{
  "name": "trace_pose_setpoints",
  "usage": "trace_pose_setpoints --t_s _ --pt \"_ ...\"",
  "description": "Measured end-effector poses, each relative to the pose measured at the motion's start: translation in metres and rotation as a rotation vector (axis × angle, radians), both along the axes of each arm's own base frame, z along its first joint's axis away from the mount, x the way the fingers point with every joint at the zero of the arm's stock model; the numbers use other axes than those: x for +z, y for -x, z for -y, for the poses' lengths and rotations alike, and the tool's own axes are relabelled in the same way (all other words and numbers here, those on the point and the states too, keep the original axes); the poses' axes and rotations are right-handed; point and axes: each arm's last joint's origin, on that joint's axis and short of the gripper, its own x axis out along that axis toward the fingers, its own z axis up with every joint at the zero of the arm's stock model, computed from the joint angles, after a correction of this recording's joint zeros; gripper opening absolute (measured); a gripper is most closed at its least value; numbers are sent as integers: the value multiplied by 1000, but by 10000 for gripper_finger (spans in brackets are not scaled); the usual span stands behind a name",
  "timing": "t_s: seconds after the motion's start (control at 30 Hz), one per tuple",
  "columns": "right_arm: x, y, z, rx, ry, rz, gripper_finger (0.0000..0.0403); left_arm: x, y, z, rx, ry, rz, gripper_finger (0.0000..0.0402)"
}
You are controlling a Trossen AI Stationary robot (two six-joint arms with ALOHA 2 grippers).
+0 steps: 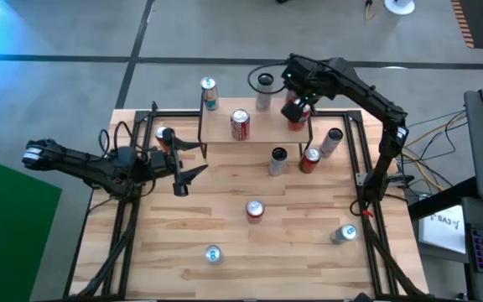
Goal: Place canned beverage on shelf
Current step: Put the bottom red soda can on the shelf
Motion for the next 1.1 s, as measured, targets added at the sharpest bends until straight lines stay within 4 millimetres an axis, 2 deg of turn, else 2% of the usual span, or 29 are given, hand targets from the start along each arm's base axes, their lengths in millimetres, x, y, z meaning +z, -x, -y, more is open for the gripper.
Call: trace_pose_setpoints --t_s 0.33,0.57,0.7,0.9,1.03,1.1 --pt "21 1 -9 18 40 74 342 0 0 0 0 0 1 275" --pt "41 3 -39 92 71 150 306 0 0 0 0 0 1 275" --pt "53 13 -63 110 70 208 248 0 0 0 0 0 2 274" --pt "65 31 -98 151 62 283 123 0 0 0 -4 13 5 275" --pt "63 40 -115 168 64 288 42 0 0 0 -8 26 8 274" --pt "59 45 -121 167 75 283 18 0 0 0 -9 29 8 275"
